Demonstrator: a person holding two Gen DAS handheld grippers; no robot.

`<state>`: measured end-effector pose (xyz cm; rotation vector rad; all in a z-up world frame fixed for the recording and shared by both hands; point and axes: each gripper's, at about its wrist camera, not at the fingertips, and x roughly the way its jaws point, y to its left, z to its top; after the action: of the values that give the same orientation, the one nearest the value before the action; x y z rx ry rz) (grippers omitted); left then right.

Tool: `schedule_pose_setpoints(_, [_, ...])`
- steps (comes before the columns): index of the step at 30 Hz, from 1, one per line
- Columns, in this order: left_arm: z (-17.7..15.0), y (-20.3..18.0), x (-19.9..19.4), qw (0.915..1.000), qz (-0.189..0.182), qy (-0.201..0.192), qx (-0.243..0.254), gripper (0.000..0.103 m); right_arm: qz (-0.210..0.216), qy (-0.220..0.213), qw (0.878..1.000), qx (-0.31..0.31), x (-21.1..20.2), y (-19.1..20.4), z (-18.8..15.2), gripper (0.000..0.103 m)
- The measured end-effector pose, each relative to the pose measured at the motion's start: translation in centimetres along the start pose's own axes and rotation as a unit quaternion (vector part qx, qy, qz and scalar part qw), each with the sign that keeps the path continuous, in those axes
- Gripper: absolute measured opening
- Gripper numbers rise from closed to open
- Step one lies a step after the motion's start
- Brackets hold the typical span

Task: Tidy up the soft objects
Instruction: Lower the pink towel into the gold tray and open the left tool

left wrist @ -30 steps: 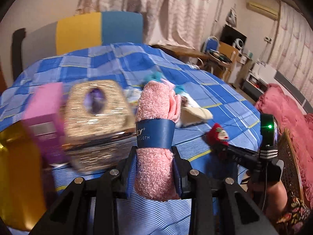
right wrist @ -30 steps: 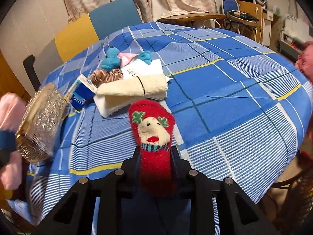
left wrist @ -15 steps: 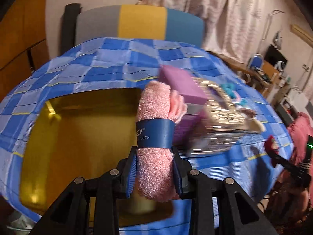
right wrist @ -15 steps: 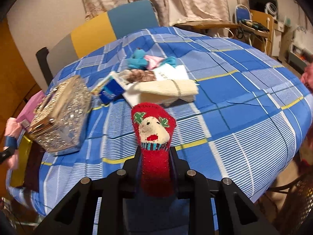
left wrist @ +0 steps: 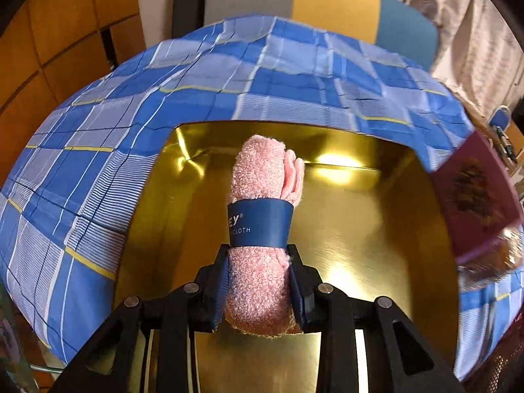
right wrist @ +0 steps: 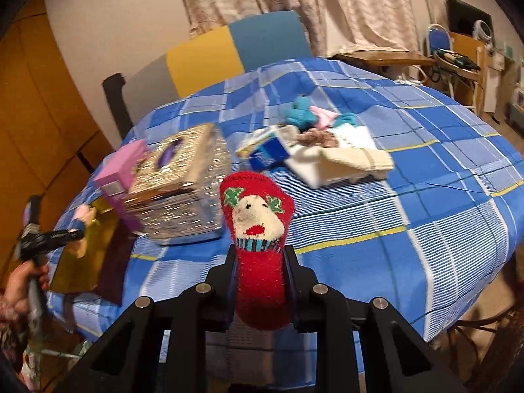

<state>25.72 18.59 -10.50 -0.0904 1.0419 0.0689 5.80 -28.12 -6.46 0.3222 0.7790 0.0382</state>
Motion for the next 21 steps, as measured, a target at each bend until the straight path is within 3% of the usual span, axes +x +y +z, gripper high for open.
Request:
schedule_pose_setpoints(6, [1.2, 2.2, 2.6, 0.9993, 0.03, 0.014, -0.017, 0.035, 0.036, 0.002, 0.999, -0.015, -0.7, 3.5, -0.6, 0.025])
schedule_pose_setpoints(12, [2.3, 2.3, 2.8, 0.9976, 0.069, -0.003, -0.004, 0.044, 0.061, 0.002, 0.997, -0.054, -0.7, 7.0, -0.8, 0.025])
schedule_pose_setpoints(16, [2.7, 3.2, 1.2, 0.998, 0.051, -0.019, -0.032, 0.044, 0.078, 0.009, 0.995, -0.065, -0.5, 8.5, -0.9, 0.025])
schedule_pose_setpoints(21, [1.1, 4.5, -3.6, 0.9905, 0.074, -0.079, -0.085, 0.044, 0.109, 0.024, 0.989, -0.093, -0.1, 11.0, -1.0, 0.025])
